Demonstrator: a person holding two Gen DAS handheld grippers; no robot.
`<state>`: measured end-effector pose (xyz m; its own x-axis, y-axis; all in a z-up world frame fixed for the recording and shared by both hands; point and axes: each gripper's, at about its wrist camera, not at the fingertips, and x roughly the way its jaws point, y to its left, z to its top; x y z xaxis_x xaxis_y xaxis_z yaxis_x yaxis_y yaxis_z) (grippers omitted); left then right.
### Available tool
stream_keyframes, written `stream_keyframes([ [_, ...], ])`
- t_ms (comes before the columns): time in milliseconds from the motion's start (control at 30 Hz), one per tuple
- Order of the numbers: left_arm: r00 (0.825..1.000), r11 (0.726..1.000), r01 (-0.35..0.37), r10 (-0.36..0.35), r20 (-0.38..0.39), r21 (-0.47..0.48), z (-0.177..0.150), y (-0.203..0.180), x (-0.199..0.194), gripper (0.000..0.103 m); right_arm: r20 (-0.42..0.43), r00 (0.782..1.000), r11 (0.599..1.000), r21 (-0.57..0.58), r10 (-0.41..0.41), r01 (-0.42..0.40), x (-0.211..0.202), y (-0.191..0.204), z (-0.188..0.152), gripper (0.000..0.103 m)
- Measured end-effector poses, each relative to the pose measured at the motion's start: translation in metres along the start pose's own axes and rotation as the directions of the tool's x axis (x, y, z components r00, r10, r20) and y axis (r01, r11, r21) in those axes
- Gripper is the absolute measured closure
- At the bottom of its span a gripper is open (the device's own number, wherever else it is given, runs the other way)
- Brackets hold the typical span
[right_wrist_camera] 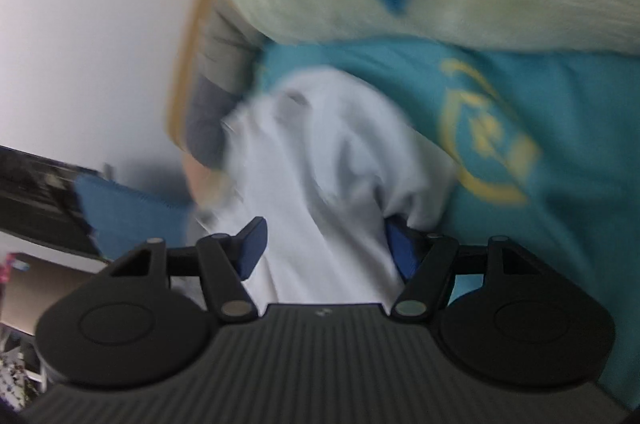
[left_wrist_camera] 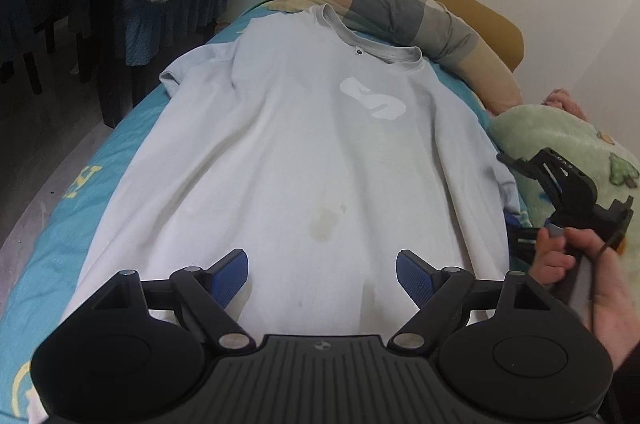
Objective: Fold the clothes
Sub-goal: 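Grasp the T-shirt hem with the right gripper and lift it toward the collar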
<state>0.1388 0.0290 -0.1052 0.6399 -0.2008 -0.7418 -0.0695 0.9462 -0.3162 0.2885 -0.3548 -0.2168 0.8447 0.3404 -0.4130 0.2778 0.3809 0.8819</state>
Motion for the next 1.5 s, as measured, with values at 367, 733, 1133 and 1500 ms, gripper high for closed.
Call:
stream_keyframes([
  [367, 0.999, 0.995, 0.043, -0.045, -0.021, -0.095, 0.004, 0.015, 0.027, 0.020, 0.121, 0.992, 0.972, -0.233, 0.034, -0.005, 0.084, 0.031, 0.033, 0.041],
  [733, 0.999, 0.995, 0.020, -0.016, 0.038, -0.094, 0.015, 0.017, 0.018, 0.020, 0.309, 0.949, 0.743, -0.620, -0.064, 0.252, 0.070, 0.138, 0.058, 0.092],
  [1133, 0.993, 0.989, -0.035, 0.051, 0.109, -0.144, 0.029, 0.041, -0.005, 0.020, 0.514, 0.855, 0.271, -0.815, -0.073, 0.513, 0.079, 0.224, -0.024, 0.091],
  [1500, 0.981, 0.968, -0.142, 0.165, 0.100, -0.205, 0.034, 0.083, -0.001, 0.020, 0.202, 0.960, 0.146, -0.962, -0.195, 0.232, 0.199, 0.222, -0.163, 0.037],
])
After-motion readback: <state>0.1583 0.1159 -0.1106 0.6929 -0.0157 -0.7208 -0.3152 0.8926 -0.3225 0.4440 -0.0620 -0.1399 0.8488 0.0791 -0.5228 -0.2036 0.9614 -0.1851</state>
